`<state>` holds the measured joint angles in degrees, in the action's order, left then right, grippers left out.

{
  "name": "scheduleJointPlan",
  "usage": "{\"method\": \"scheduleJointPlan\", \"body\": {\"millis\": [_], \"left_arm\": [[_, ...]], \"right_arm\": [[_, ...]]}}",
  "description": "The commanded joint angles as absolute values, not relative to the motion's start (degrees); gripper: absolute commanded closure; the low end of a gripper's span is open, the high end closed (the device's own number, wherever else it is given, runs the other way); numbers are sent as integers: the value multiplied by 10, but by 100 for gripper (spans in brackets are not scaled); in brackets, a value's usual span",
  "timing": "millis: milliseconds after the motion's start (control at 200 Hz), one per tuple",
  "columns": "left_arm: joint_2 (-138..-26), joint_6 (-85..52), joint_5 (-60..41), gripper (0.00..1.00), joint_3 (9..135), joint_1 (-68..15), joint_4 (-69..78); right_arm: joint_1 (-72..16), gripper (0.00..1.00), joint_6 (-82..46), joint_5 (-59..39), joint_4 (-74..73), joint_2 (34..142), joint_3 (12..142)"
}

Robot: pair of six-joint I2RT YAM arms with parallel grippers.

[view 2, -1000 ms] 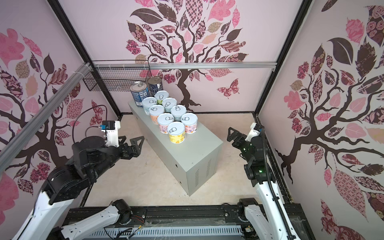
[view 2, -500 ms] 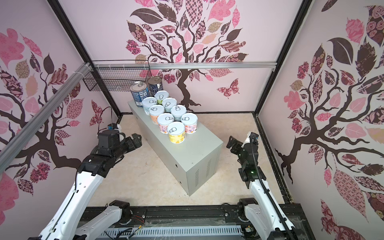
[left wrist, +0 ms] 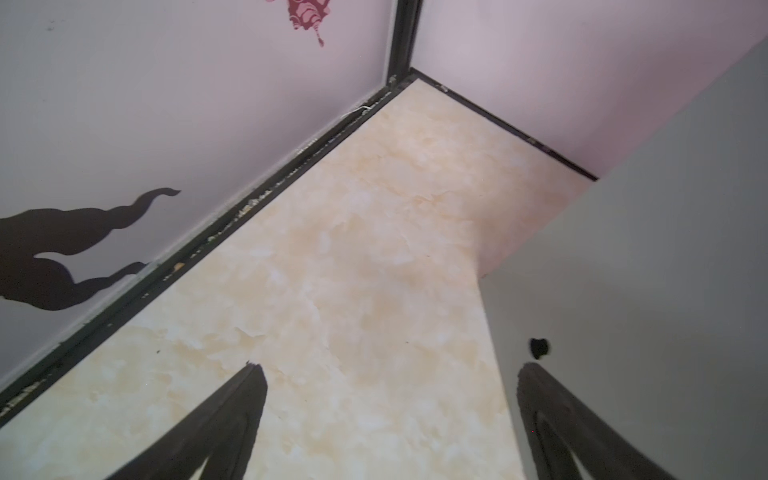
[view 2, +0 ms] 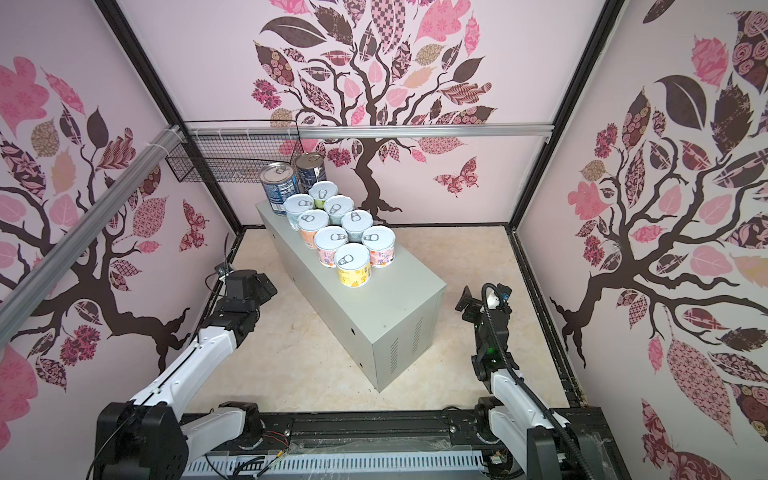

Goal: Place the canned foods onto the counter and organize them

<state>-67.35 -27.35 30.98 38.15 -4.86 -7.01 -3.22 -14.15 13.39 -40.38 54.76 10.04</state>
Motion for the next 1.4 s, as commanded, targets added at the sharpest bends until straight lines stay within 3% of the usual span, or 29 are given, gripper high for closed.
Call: {"method": "scheduleJointPlan", "body": {"millis": [0,130,530,845,1005,1125,1290,1395], "left_arm": [[-721,-190,386,2,360,-46,67],[-789,-132,400,2,366,-38,100],[-882,-93,195,2,344,23,265],[-897,-51,101,4,346,21,273],[-867,-41,169,3,234,-10,445],[-909,-10,211,2,172,-41,622],[-901,-7,227,2,177,-51,598],[-895,-14,206,2,192,-40,560]], "right_arm": [[-34,0,-103,160,-492,575,108],[-35,0,-99,167,-522,615,107],[-34,0,-62,180,-639,754,109],[-35,0,-53,168,-764,856,92],[-39,0,-42,166,-851,895,69],[-53,0,-26,166,-871,888,52],[-80,0,16,154,-954,915,32],[-80,0,18,146,-908,906,45]]}}
